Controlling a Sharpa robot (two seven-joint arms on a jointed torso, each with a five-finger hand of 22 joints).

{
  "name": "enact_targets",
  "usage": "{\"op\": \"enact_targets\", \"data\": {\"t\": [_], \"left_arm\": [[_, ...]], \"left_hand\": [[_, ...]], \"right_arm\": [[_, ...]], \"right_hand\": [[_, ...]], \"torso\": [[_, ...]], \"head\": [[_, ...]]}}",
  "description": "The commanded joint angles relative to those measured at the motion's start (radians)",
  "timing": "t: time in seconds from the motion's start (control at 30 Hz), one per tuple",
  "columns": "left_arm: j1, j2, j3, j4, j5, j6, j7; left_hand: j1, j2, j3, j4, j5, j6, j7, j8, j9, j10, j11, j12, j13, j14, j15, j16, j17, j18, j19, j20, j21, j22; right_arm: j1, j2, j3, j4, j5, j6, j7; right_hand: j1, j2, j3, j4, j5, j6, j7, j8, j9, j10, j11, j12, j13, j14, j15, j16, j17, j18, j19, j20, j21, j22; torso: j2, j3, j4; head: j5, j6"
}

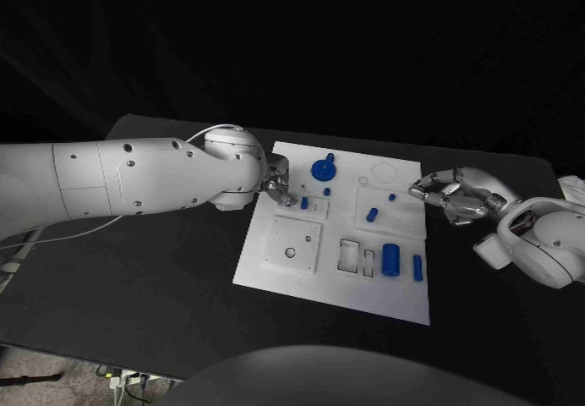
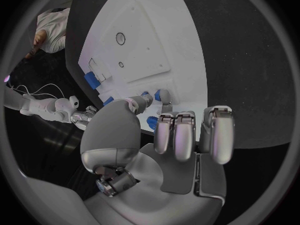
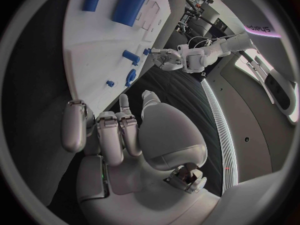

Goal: Assemble the parts on the task board

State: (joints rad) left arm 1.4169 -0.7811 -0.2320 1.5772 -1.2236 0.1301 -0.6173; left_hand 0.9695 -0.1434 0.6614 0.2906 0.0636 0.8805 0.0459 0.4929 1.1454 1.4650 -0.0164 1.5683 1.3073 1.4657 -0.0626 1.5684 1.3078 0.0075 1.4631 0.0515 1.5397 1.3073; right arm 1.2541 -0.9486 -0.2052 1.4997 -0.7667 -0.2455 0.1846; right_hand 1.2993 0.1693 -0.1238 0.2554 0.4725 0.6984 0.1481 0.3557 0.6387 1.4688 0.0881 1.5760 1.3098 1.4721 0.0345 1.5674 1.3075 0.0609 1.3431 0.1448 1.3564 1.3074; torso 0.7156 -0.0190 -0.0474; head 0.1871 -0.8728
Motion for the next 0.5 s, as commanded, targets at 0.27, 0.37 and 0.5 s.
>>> {"op": "enact_targets", "data": {"t": [0.27, 0.37, 0.5], "left_arm": [[-0.002, 0.007, 0.000, -0.001, 0.041, 0.021, -0.008], [-0.003, 0.010, 0.000, -0.003, 0.043, 0.017, -0.011], [-0.005, 0.012, 0.000, -0.007, 0.046, 0.008, -0.016]], "left_hand": [[0.032, 0.000, 0.026, -0.009, 0.032, -0.003, -0.002, -0.006, 0.003, 0.106, -0.004, 0.002, 0.263, 0.105, 0.000, 0.002, 0.263, 0.001, 0.089, -0.002, -0.004, 0.252], [0.053, 0.003, 0.044, -0.017, 0.061, -0.003, -0.003, -0.006, 0.008, 0.106, -0.006, 0.002, 0.263, 0.105, -0.001, 0.002, 0.263, 0.001, 0.089, -0.003, -0.005, 0.252], [0.070, 0.014, 0.062, -0.024, 0.085, -0.003, -0.004, -0.004, 0.013, 0.106, -0.006, 0.002, 0.263, 0.105, -0.002, 0.002, 0.263, 0.002, 0.088, -0.004, -0.006, 0.252]], "right_arm": [[-0.002, 0.001, 0.000, 0.000, -0.004, 0.017, 0.004], [-0.002, 0.001, 0.000, 0.000, -0.004, 0.017, 0.004], [-0.002, 0.001, 0.000, 0.001, -0.004, 0.017, 0.003]], "right_hand": [[0.009, 0.005, 0.000, 0.006, 0.006, 0.000, 0.002, -0.005, -0.001, 0.102, -0.005, -0.005, 0.261, 0.099, -0.001, 0.003, 0.263, 0.006, -0.005, 0.000, -0.007, 0.175], [0.009, 0.005, 0.000, 0.006, 0.007, 0.002, 0.002, -0.004, -0.001, 0.102, -0.005, -0.005, 0.261, 0.099, -0.001, 0.003, 0.263, 0.006, -0.006, 0.000, -0.008, 0.174], [0.009, 0.005, 0.001, 0.006, 0.007, 0.004, 0.002, -0.003, -0.001, 0.102, -0.005, -0.005, 0.261, 0.099, -0.001, 0.003, 0.263, 0.006, -0.007, 0.000, -0.009, 0.174]], "torso": [[0.001, -0.0004, 0.0002], [0.001, -0.0003, 0.0001], [0.001, 0.0004, 0.0003]], "head": [[0.002, 0.000], [0.003, 0.000], [0.002, 0.000]]}}
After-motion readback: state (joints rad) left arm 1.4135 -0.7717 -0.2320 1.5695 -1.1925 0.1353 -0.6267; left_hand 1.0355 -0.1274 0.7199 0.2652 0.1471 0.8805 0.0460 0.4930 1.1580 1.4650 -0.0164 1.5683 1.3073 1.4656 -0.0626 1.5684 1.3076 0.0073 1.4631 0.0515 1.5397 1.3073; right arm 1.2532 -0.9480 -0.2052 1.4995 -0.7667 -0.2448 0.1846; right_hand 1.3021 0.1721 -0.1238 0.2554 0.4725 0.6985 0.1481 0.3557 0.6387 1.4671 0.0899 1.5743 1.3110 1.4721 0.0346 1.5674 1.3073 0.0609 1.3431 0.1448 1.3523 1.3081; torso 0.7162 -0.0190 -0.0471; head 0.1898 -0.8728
